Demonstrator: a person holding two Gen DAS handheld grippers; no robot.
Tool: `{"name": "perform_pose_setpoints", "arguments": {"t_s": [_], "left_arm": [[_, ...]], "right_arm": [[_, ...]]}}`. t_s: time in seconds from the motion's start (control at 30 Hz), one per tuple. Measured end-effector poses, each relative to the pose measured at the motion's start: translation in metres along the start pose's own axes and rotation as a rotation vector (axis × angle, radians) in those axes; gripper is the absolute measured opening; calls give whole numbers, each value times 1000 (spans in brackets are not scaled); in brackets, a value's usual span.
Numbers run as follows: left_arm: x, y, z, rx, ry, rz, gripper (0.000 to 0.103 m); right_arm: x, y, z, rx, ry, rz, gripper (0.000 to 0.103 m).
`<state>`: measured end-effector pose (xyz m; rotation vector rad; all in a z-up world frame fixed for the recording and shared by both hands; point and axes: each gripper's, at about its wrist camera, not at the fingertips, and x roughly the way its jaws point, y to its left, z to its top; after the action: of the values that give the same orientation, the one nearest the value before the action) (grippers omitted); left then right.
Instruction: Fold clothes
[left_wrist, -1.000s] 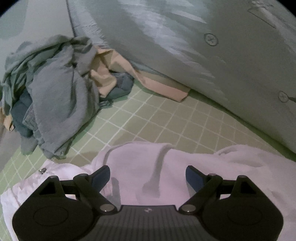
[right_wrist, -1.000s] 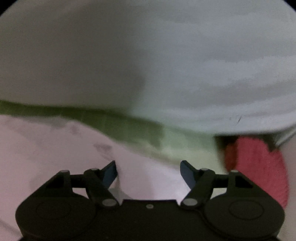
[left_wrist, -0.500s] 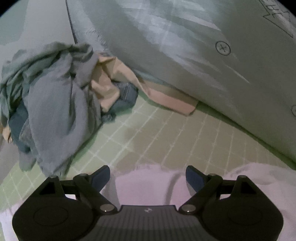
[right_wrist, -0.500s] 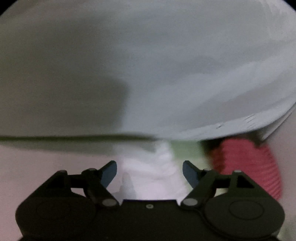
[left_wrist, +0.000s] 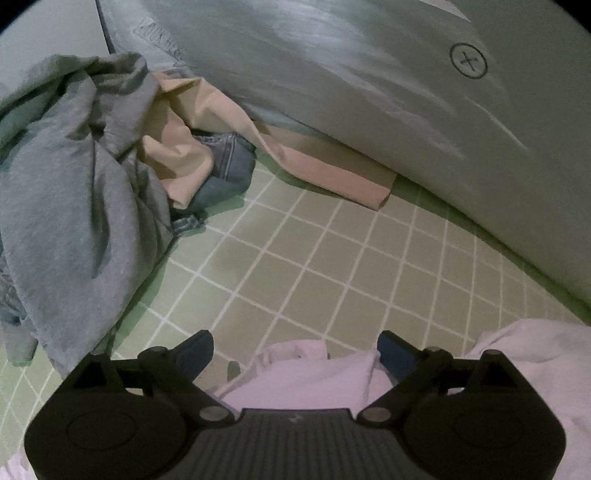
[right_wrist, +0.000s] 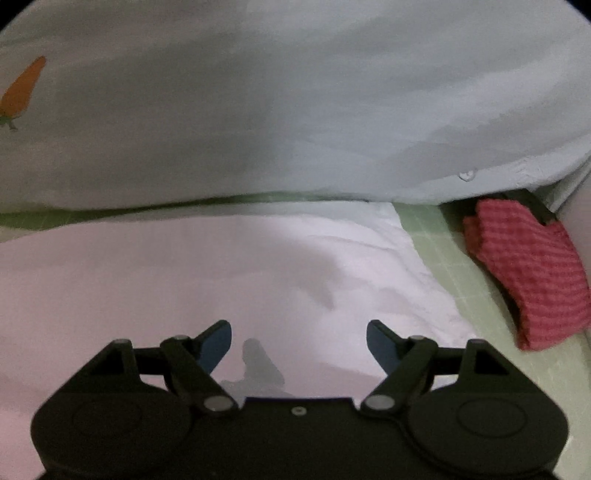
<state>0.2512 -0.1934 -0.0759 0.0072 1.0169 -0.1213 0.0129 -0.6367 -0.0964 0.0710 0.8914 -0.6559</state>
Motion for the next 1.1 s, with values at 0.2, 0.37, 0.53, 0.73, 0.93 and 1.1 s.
{"name": "perform_pose_setpoints", "arguments": {"t_s": [0.2, 0.37, 0.53, 0.73, 0.93, 1.1], "left_arm": [[19, 0, 2, 31, 66, -14, 84], [20, 1, -9, -4, 70, -67, 46], [-15, -1, -26, -2, -3, -58, 15], [-113, 3, -70, 9, -149, -87, 11], [-161, 15, -150, -31, -127, -71, 11], [-160, 31, -189, -98, -64, -81, 11]], "right_arm": [[-20, 0, -20, -2, 41, -37, 81], [-23, 8, -22, -16, 53, -38, 81], [-37, 16, -20, -37, 14, -7, 81], [-69, 12, -32, -72, -51, 25, 81], [-78, 5, -81, -55, 40, 99, 81], [-83, 1, -122, -39, 116, 137, 81]]}}
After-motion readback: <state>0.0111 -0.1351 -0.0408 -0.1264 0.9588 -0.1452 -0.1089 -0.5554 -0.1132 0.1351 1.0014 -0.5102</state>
